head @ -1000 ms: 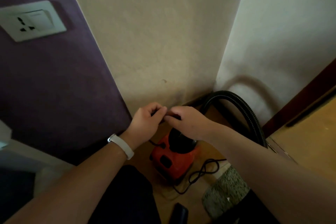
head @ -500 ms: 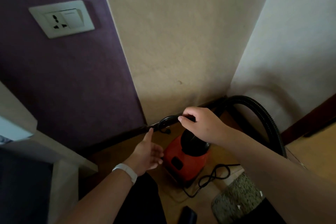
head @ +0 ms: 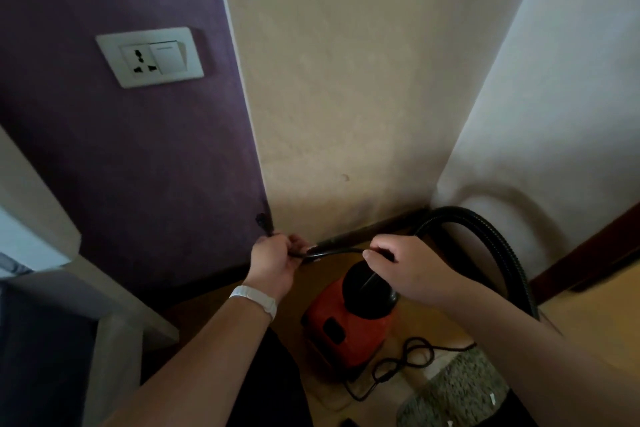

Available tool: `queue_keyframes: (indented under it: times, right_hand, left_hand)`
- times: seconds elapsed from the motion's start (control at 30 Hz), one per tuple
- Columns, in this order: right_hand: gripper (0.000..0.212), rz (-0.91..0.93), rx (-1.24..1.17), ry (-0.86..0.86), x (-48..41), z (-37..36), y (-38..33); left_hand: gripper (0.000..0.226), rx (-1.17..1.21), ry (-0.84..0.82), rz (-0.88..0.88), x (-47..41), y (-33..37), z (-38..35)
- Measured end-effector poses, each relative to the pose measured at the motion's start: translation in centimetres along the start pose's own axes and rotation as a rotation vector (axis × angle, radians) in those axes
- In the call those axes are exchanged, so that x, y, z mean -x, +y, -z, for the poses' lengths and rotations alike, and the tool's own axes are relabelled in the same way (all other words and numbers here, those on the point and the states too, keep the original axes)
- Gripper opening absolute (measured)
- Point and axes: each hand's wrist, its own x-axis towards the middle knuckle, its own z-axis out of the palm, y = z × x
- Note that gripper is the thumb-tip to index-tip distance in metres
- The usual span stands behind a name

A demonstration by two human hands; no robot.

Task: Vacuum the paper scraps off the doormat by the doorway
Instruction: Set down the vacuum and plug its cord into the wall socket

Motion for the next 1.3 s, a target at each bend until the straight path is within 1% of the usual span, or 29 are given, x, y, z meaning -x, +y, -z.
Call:
queue_keyframes:
  times: [0.03, 0.13, 0.27, 0.47, 0.53, 0.6, 0.73, 0.8, 0.9, 1.1, 1.3]
  right_hand:
    - [0.037, -0.012, 0.012, 0.001, -0.1, 0.0, 0.2]
    - [0.040, -0.051, 0.026, -0.005, -0.3, 0.1, 0.9]
    - [0.040, -0.055, 0.049, 0.004, -0.9, 0.4, 0.4]
    - [0.038, 0.018, -0.014, -0.002, -2.8, -0.1, -3.8]
    - [0.039, 0.043, -0.037, -0.012, -3.4, -0.4, -6.1]
    - [0.027, 0.112, -0.045, -0.034, -4.3, -0.9, -8.1]
    - [0.024, 0.181, -0.027, 0.001, -6.2, -1.5, -11.7]
    - [0.025, 0.223, -0.022, 0.031, -7.0, -1.5, -13.3]
    - [0.027, 0.258, -0.024, 0.074, -8.4, -1.1, -15.3]
    - [0.041, 0.234, -0.071, 0.148, -10.5, -0.3, -16.4]
    - [0.041, 0.218, -0.119, 0.196, -11.8, -0.7, -16.7]
  left_hand:
    - [0.028, 0.021, -0.002, -0.038, 0.1, 0.9, 0.3]
    - [0.013, 0.097, -0.021, -0.134, 0.9, 4.2, 1.1]
    - [0.022, 0.012, -0.114, -0.262, 2.5, 7.3, 1.4]
    - [0.018, -0.069, -0.024, -0.457, 4.1, 10.5, 1.4]
    - [0.017, -0.144, 0.000, -0.509, 4.3, 11.2, 1.3]
    - [0.017, -0.254, 0.035, -0.585, 4.6, 11.9, 1.1]
    - [0.025, -0.510, 0.123, -0.752, 4.6, 14.8, 0.5]
    - [0.031, -0.549, 0.137, -0.765, 4.4, 16.8, 0.4]
    - [0.033, -0.509, 0.139, -0.731, 4.1, 19.5, 0.2]
    - [0.029, -0.390, 0.147, -0.642, 3.6, 23.2, -0.1]
    - [0.028, -0.357, 0.120, -0.621, 2.9, 24.8, -0.9]
